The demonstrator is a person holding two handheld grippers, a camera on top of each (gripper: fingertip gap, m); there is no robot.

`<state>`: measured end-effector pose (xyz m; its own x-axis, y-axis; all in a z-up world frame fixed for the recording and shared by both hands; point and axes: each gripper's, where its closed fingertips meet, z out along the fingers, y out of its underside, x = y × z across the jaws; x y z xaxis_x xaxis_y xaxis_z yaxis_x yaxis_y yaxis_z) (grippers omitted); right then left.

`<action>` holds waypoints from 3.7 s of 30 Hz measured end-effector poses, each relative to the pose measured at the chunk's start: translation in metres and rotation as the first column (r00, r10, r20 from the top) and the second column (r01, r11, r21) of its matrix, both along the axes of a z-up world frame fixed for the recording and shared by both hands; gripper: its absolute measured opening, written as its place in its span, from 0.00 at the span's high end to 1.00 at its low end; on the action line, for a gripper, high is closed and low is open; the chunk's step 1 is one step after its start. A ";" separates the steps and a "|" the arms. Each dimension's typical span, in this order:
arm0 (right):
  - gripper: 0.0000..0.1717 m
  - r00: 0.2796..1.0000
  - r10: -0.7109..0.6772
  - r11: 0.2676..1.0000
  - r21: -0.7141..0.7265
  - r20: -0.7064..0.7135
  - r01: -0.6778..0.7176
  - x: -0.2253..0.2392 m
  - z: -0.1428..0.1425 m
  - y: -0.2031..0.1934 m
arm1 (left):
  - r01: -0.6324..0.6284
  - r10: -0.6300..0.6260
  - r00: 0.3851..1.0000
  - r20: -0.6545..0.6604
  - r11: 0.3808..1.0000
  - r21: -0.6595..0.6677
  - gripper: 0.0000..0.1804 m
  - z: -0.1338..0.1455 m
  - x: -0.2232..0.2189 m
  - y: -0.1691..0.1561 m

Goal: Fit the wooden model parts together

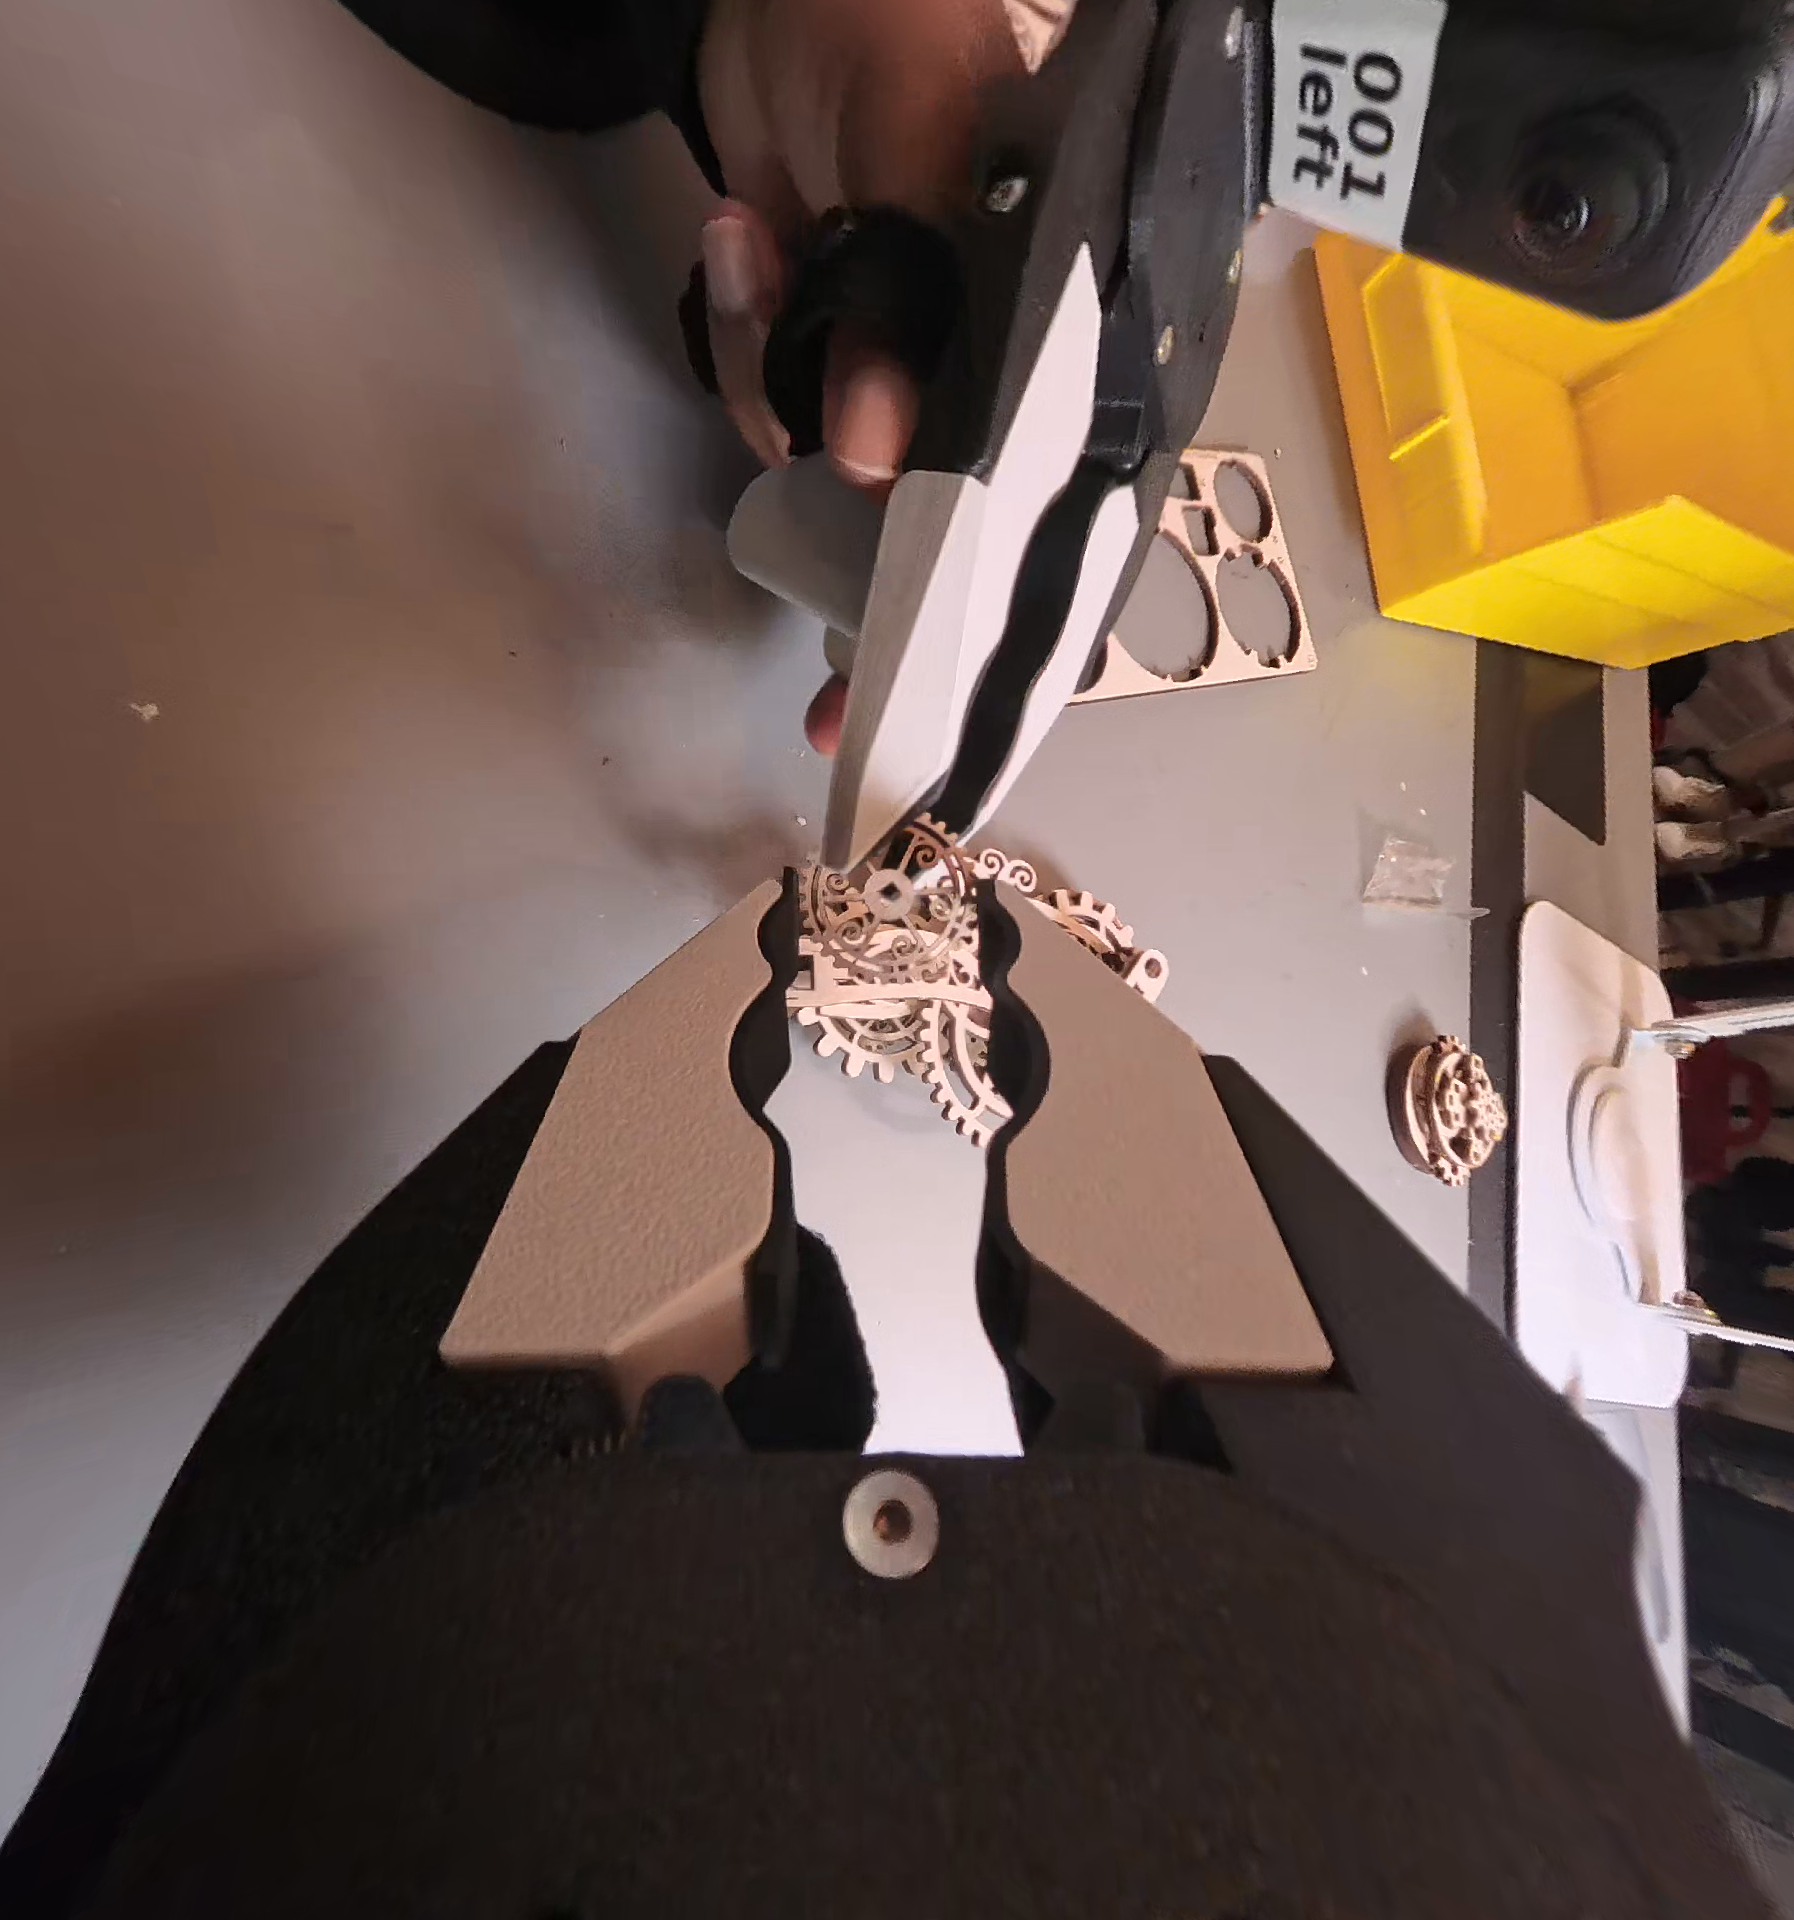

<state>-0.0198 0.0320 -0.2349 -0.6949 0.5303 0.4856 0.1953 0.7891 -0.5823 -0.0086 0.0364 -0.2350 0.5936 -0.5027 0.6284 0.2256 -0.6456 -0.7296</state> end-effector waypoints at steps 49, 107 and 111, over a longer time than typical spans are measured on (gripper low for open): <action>0.81 0.958 -0.274 0.938 -0.241 -0.085 0.247 -0.026 0.021 0.031 | -0.328 0.303 0.943 0.138 0.916 0.231 0.89 0.035 -0.057 0.019; 0.81 0.942 0.052 0.969 -0.246 0.332 0.033 -0.010 -0.019 0.026 | 0.181 0.111 0.793 -0.599 0.896 0.406 0.82 -0.015 -0.015 0.026; 0.81 0.943 0.054 0.967 -0.252 0.327 0.032 -0.011 -0.019 0.026 | 0.171 0.112 0.798 -0.592 0.900 0.401 0.82 -0.015 -0.015 0.027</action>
<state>-0.0303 0.0583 -0.2535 -0.7990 0.5959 0.0810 0.4018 0.6291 -0.6654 -0.0238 0.0629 -0.2502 0.7509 -0.6505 -0.1142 -0.3524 -0.2484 -0.9023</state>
